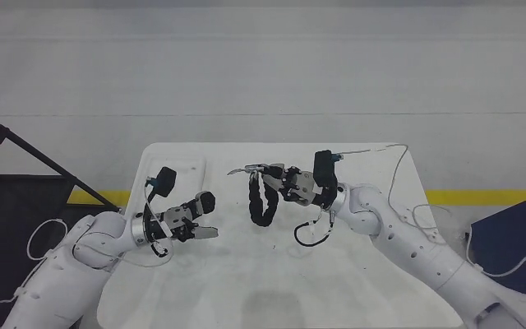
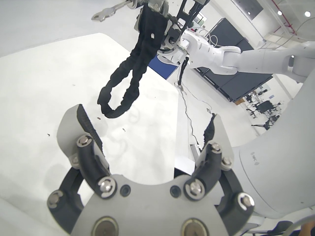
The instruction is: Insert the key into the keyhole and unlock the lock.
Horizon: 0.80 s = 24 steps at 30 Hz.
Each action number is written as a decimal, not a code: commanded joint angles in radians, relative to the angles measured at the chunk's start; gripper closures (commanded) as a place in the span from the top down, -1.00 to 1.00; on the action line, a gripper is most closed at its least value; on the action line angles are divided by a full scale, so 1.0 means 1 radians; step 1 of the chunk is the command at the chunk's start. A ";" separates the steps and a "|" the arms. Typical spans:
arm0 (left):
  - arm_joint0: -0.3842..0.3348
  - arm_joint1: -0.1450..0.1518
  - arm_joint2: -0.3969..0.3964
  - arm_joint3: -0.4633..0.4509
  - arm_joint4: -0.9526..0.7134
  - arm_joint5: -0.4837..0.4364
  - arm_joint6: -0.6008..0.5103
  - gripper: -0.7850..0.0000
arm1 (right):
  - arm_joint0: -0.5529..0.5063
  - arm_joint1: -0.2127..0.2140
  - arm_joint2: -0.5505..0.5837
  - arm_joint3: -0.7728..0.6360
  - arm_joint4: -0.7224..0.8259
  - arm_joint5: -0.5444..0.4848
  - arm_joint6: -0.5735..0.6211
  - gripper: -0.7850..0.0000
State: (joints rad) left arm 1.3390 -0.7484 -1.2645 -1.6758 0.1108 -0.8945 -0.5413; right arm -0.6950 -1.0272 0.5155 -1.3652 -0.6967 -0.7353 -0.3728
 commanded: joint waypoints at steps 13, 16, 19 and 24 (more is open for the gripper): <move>-0.129 -0.087 0.197 0.048 0.274 0.021 0.260 1.00 | -0.005 -0.067 0.017 0.062 -0.015 -0.059 0.011 -1.00; -0.152 -0.101 0.226 0.064 0.284 0.031 0.275 -0.55 | -0.013 -0.075 0.028 0.071 -0.023 -0.069 0.009 -1.00; -0.168 -0.113 0.244 0.080 0.293 0.045 0.294 -1.00 | -0.021 -0.082 0.040 0.078 -0.034 -0.079 0.010 -1.00; -0.180 -0.128 0.255 0.095 0.307 0.071 0.340 -1.00 | -0.038 -0.091 0.062 0.086 -0.053 -0.092 0.011 -1.00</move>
State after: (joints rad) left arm 1.1599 -0.8737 -1.0115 -1.5823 0.4159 -0.8280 -0.2096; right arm -0.7294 -1.1166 0.5738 -1.2799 -0.7462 -0.8245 -0.3628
